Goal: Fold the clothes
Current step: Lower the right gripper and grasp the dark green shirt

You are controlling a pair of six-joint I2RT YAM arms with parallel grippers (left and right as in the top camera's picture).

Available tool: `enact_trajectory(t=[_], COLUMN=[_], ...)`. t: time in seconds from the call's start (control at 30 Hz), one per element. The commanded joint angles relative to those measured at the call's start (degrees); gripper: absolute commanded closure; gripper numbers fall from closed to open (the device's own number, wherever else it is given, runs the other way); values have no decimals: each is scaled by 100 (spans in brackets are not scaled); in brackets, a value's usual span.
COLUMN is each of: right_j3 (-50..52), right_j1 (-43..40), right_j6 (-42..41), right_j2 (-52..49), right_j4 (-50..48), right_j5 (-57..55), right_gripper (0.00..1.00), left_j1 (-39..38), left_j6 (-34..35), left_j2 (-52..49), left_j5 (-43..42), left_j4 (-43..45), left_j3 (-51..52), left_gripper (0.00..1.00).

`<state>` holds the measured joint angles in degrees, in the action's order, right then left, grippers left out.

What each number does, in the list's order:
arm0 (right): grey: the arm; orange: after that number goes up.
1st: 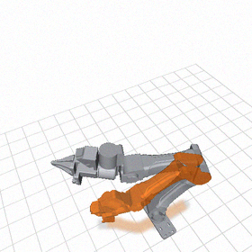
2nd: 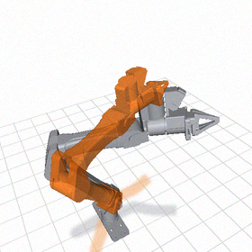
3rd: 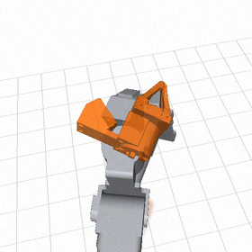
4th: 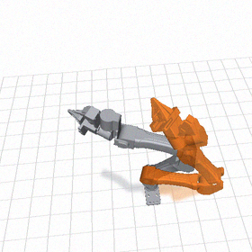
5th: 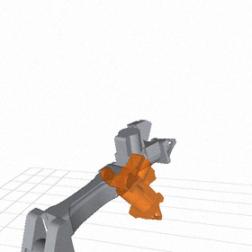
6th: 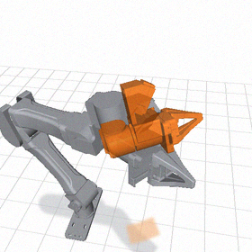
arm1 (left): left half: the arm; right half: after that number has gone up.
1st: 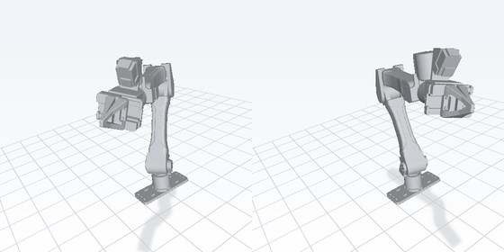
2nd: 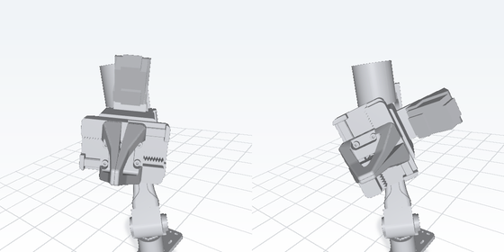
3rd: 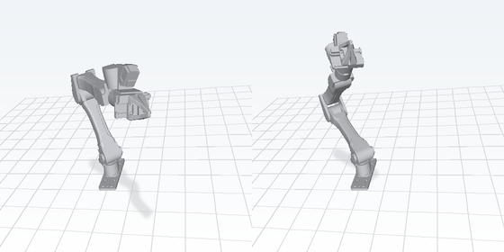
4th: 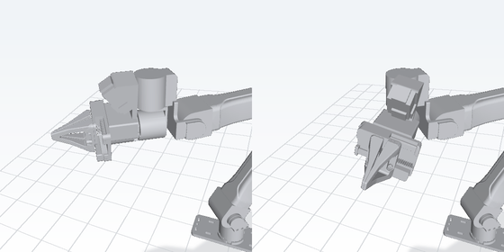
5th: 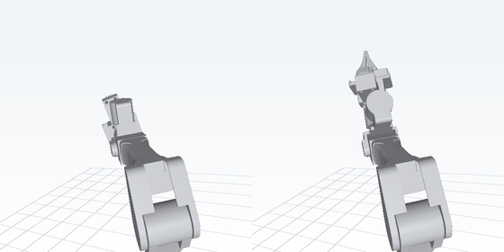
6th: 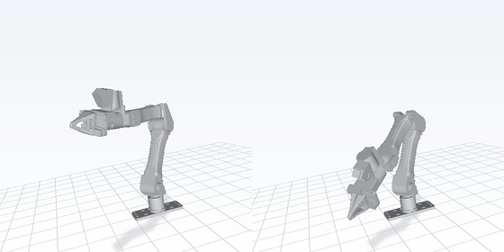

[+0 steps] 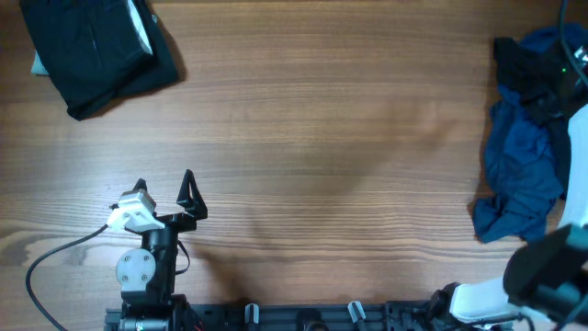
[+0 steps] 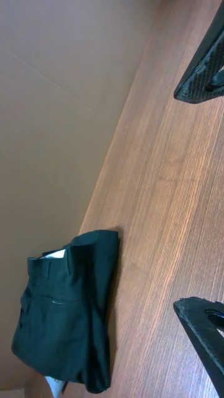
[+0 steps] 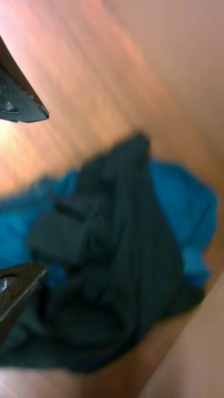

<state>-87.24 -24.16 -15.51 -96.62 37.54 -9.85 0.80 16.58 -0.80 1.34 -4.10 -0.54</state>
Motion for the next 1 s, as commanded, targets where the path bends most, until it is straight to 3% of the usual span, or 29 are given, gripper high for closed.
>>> enact_trajectory(t=[0.0,0.33,0.6,0.97], right_j3=[74,74,74,74], right_j1=[-385,-334,-140,-146], right_j6=[55,350,-168,-264], right_j2=[-603,-1600,-1648,-1652], right_j4=[57,-254,-417,-313], right_j5=[-118,1215,680,-334], right_gripper=[27,29,28,24], left_j1=[-33,-33,-33,-33], left_j6=[-118,-118,-118,-118], left_j2=[42,42,42,42], left_j5=[-70,-70,-70,-70], left_j4=[-4,-4,-4,-4], left_j3=[22,22,22,22], left_gripper=[0,0,0,0])
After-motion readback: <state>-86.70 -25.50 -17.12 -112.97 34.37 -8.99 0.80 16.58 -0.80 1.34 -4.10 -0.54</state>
